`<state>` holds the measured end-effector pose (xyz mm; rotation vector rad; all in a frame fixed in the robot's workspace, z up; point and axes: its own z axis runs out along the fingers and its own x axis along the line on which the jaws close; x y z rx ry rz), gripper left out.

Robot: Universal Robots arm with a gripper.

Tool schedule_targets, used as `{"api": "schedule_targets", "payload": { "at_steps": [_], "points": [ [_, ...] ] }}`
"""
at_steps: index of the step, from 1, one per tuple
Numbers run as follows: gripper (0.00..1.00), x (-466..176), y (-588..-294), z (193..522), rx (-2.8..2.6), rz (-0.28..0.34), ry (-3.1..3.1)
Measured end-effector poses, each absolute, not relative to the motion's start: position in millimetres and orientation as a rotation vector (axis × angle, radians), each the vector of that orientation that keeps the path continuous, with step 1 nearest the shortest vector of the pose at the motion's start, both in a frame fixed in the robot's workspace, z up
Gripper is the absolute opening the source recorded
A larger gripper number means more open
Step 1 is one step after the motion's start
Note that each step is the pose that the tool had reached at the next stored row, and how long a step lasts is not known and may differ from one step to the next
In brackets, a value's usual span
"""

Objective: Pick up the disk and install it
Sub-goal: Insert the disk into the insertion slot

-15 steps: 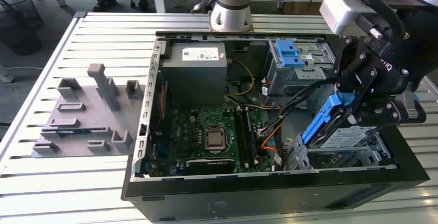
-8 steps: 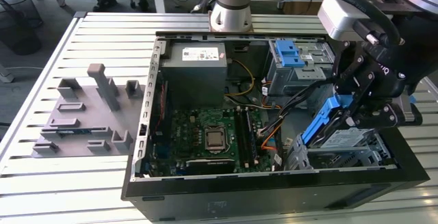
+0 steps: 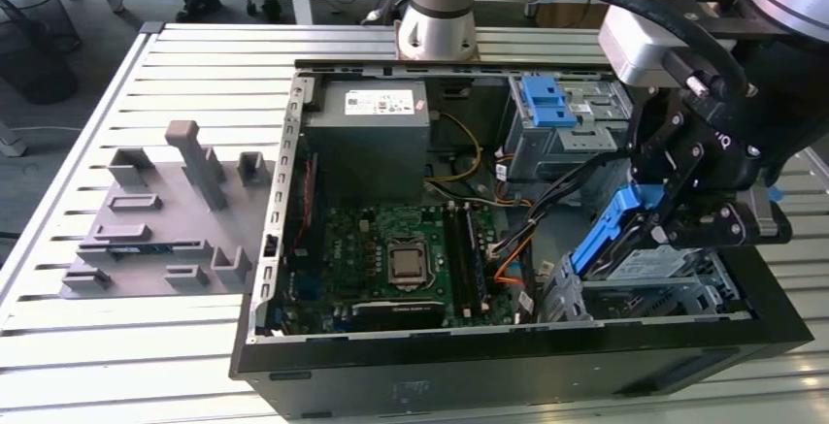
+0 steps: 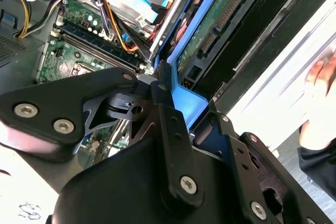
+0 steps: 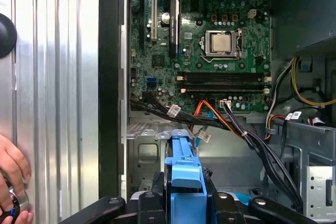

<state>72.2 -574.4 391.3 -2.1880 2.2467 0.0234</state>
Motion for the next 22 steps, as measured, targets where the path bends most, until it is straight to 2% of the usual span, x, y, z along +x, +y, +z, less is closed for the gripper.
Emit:
{"api": "schedule_targets", "payload": {
  "at_steps": [22],
  "points": [
    [0.36, 72.2, -574.5, 380.0, -2.188, 0.023, 2.246]
  ]
}}
